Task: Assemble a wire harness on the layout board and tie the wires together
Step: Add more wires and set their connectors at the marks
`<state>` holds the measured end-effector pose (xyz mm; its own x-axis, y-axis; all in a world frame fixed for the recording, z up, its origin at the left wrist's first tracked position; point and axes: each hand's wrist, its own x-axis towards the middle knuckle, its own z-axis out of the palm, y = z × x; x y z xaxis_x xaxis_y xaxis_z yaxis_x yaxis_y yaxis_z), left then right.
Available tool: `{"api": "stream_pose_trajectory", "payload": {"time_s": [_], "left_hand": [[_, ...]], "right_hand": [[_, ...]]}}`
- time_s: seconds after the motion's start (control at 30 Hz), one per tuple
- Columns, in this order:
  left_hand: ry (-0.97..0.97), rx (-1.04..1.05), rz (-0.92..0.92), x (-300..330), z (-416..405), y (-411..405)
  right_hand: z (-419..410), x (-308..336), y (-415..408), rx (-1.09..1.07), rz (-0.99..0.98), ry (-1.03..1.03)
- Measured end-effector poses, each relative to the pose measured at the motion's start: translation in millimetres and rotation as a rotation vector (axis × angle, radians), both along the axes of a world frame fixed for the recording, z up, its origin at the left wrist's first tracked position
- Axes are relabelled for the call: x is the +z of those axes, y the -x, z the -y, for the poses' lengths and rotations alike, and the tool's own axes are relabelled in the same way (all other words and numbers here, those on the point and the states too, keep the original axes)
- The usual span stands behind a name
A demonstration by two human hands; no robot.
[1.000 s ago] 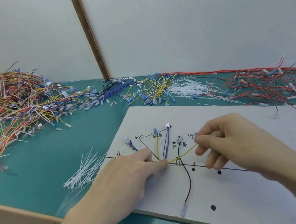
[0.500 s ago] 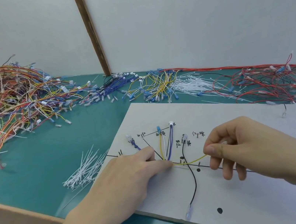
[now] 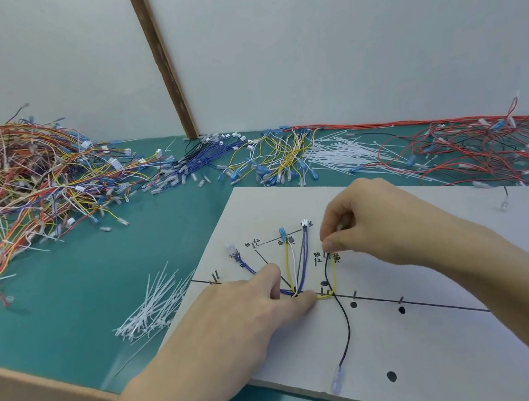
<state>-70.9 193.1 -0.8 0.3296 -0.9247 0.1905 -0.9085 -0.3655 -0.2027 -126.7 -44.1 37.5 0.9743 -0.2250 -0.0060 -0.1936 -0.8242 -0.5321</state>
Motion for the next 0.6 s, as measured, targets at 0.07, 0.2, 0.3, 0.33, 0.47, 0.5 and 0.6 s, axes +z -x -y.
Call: {"api": "stream_pose_trajectory", "payload": {"time_s": [0.07, 0.2, 0.3, 0.33, 0.47, 0.5, 0.6], "left_hand": [[0.003, 0.002, 0.004, -1.4, 0.1, -0.2], [-0.004, 0.015, 0.01, -2.5, 0.9, 0.0], [0.0, 0.014, -0.009, -1.5, 0.7, 0.0], [-0.001, 0.012, -0.016, -1.0, 0.7, -0.2], [-0.015, 0.021, -0.037, 2.4, 0.8, 0.5], [-0.021, 0.025, -0.039, 3.3, 1.1, 1.2], [-0.06, 0.03, -0.04, 4.0, 1.7, 3.7]], "right_hand": [[2.5, -3.8, -9.1, 0.008, 0.005, -0.045], [5.6, -17.2, -14.9, -0.005, 0.014, -0.124], [8.0, -20.4, -17.3, -0.031, 0.009, -0.134], [8.3, -20.2, -18.4, -0.037, 0.0, -0.13], [6.0, -18.3, -22.4, -0.035, -0.022, -0.096], [5.8, -17.7, -22.6, -0.038, -0.032, -0.082], [7.1, -19.0, -19.4, -0.06, -0.04, -0.046]]}}
